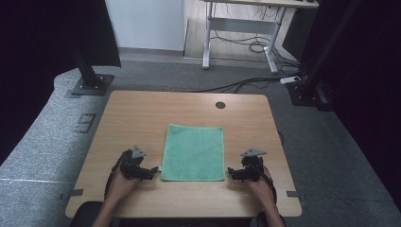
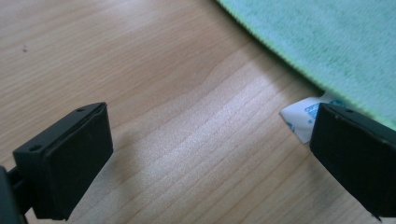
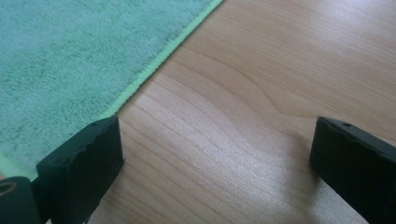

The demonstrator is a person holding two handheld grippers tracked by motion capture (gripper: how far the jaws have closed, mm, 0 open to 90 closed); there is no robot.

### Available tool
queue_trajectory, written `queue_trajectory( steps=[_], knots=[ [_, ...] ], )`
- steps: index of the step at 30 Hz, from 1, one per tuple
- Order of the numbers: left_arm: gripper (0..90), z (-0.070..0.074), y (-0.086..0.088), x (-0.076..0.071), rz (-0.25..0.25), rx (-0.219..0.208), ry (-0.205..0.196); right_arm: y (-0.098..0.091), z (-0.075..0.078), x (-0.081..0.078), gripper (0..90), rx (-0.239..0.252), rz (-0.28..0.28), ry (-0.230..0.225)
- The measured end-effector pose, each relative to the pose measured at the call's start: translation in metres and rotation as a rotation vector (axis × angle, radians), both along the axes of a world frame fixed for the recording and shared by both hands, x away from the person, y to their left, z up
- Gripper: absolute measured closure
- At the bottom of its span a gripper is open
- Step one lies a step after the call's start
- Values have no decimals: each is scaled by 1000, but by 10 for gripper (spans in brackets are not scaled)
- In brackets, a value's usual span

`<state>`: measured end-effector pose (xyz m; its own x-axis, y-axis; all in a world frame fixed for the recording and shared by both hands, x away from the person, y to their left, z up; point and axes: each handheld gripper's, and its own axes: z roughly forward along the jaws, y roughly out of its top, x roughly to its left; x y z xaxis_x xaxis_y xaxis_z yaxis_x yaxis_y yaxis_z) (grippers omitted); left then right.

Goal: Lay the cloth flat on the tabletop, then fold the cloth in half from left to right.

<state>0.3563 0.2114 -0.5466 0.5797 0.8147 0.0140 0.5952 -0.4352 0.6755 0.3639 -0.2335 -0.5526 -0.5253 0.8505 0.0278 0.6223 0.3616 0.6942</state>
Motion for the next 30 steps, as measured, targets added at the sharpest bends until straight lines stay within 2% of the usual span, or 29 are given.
queue_trajectory(
  steps=[4, 9, 30],
  knots=[
    [0, -2, -2, 1, -6, 8, 8, 0, -2, 0, 12, -4, -2, -15],
    [0, -2, 0, 3, 2, -4, 31, 1, -4, 0, 0, -3, 3, -30],
    [0, -2, -1, 4, 13, -6, 31, 1, -4, 0, 0, -1, 6, -34]
  ],
)
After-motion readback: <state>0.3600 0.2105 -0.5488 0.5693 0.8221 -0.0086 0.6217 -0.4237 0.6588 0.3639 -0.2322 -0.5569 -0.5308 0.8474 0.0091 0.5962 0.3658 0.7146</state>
